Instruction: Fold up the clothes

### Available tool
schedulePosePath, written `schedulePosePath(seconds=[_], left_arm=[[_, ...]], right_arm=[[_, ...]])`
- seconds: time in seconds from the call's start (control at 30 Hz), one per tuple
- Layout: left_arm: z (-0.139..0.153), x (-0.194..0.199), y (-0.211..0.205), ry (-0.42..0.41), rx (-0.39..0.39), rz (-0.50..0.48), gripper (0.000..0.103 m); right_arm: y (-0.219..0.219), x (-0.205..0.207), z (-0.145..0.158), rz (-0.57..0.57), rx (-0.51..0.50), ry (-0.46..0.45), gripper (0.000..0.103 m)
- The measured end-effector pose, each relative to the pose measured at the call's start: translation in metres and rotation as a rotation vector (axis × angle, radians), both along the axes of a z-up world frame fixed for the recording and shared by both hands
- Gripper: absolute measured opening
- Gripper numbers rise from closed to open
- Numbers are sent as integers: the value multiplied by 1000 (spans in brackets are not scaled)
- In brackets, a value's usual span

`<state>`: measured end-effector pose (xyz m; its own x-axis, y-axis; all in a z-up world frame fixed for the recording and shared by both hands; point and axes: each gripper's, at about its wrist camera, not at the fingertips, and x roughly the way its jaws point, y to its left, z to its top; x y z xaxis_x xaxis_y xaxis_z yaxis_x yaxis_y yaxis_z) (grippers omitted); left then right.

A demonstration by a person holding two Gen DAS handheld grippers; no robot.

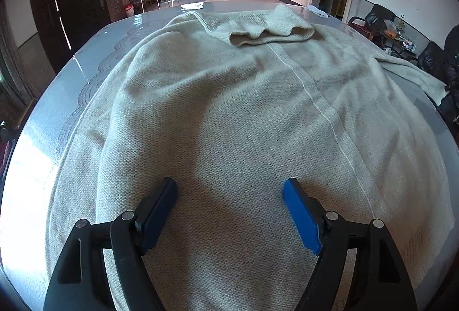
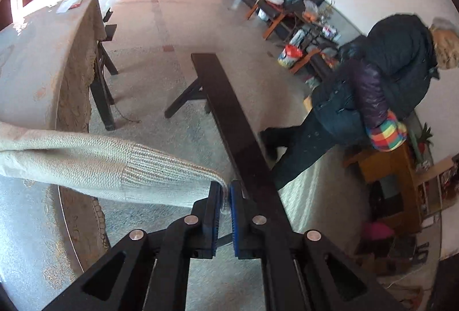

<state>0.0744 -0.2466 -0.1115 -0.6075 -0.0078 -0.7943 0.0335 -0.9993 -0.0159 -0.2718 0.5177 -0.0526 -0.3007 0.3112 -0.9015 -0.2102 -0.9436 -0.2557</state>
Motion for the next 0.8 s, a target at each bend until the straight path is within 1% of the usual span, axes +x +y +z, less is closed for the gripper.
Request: schedulePosePath(seconds=[0.03, 0.1, 0.17, 0.23, 0.27, 0.37, 0.43, 0.47, 0.5, 0.57, 0.67, 0.73, 0.8], left_arm=[[0, 0, 0, -1, 0, 2, 78], [-1, 0, 0, 1, 0, 3, 79], [-1, 0, -1, 0, 4, 7, 79], [0, -1, -1, -5, 4, 10, 79], [0, -1, -1, -7, 4, 11, 79], [1, -4, 0, -20, 8, 19, 79], [1, -4, 0, -21, 15, 25, 80], [1, -3, 1, -18, 15, 28, 80], [0, -3, 1, -16, 14, 31, 80], [0, -3, 1, -14, 13, 34, 80], [0, -1, 2, -12, 12, 34, 80], [-1, 0, 2, -3, 11, 31, 80], [-1, 2, 1, 7, 12, 30, 80]], right_arm=[[5, -2, -14, -8, -98, -35, 21], [-4, 3, -26, -9, -200, -41, 22], [-23, 10, -24, 2, -270, 6, 23], [-43, 14, -17, 32, -425, 64, 25], [-52, 14, -14, 49, -525, 85, 26], [-93, 5, -10, 153, -793, 66, 26], [-125, 1, -14, 229, -903, 23, 27], [-138, -3, -21, 225, -944, -7, 27], [-149, -10, -30, 208, -982, -37, 27], [-158, -23, -45, 111, -1055, -51, 27], [-148, -32, -62, -73, -1173, 5, 30], [-140, -37, -74, -199, -1249, 47, 30], [-134, -39, -84, -307, -1329, 57, 28]])
